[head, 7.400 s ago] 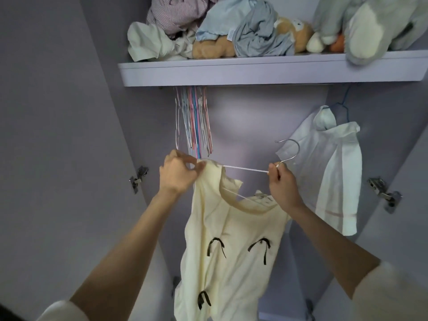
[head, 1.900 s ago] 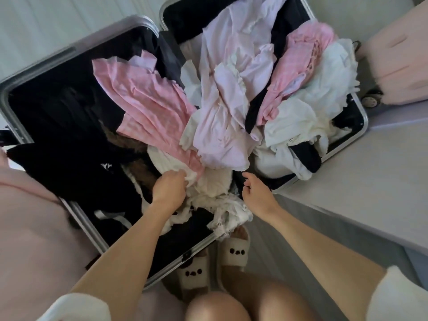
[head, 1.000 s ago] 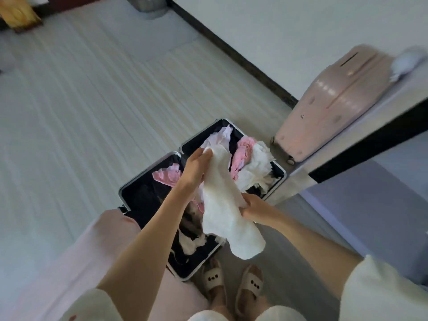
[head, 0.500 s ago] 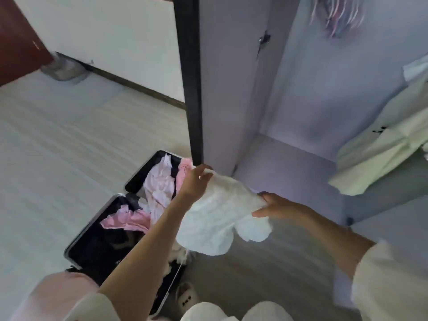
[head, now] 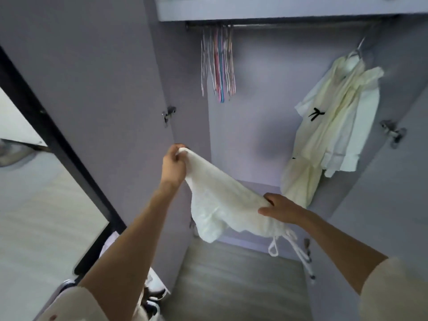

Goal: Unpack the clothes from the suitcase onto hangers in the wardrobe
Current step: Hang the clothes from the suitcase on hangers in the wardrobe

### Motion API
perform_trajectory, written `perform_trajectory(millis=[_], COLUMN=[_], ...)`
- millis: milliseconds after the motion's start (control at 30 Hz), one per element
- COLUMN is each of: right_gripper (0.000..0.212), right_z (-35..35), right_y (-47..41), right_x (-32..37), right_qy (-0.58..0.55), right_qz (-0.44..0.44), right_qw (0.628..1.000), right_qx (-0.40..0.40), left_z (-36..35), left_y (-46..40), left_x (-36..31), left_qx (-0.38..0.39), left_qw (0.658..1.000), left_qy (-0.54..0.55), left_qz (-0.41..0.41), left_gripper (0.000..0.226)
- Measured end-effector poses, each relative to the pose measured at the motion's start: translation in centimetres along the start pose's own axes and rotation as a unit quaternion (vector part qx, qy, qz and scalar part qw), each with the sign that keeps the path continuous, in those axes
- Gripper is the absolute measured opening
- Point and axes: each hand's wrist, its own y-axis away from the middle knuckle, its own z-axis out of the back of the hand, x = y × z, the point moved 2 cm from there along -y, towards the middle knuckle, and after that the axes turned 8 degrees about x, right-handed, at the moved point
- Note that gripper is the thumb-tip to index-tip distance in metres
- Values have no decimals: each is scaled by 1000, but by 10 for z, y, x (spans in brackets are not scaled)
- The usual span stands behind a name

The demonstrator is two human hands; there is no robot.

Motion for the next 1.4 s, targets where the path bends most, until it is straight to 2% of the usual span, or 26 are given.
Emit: perform_trajectory(millis=[100, 200, 267, 333, 400, 500, 567, 667, 733, 833, 967, 1067, 1133, 1167, 1400], right_gripper=[13, 10, 17, 27, 31, 28, 16, 33, 33, 28, 20, 28, 15, 17, 18], right_z=[30, 65, 84, 105, 122, 145, 160, 178, 194, 221, 253, 268, 269, 269, 277], right_y=[-10, -24, -31, -46, -68, -111, -141, -175, -199, -234, -272, -297, -306, -308, -303], right_x=[-2, 10, 25, 42, 57, 67, 75, 93, 107, 125, 146, 147, 147, 148, 138], right_qy=[-29, -90, -160, -175, -133, -53, -74, -188, -246, -274, -306, -348, -348, -347, -382], right_qz=[4, 26, 65, 105, 113, 83, 63, 63, 69, 66, 64, 37, 27, 26, 28], right_qw=[996, 982, 955, 930, 938, 967, 978, 970, 949, 922, 896, 880, 890, 891, 850], right_qx=[-82, -164, -239, -306, -299, -235, -187, -143, -184, -265, -314, -321, -294, -291, -362], left_z=[-9, -18, -21, -21, -18, -11, -8, -9, -11, -17, -20, -21, -20, -18, -23], left_y=[-25, -52, -67, -93, -125, -170, -200, -230, -247, -267, -289, -297, -301, -302, -300], left_x=[-21, -39, -47, -52, -54, -56, -59, -66, -67, -64, -60, -53, -48, -47, -43], left_qx=[-22, -23, -25, -19, 2, 31, 39, 50, 62, 73, 63, 71, 73, 69, 58], left_qw=[999, 997, 993, 990, 989, 988, 991, 994, 993, 991, 990, 988, 988, 988, 991], left_qy=[21, -13, -55, -90, -123, -135, -109, -62, -44, -44, -35, -43, -48, -53, -65], left_qz=[-18, -69, -97, -107, -87, -66, -69, -79, -89, -107, -123, -132, -129, -125, -101], left_gripper=[24, 17, 17, 19, 21, 18, 16, 20, 21, 17, 11, 13, 9, 10, 22])
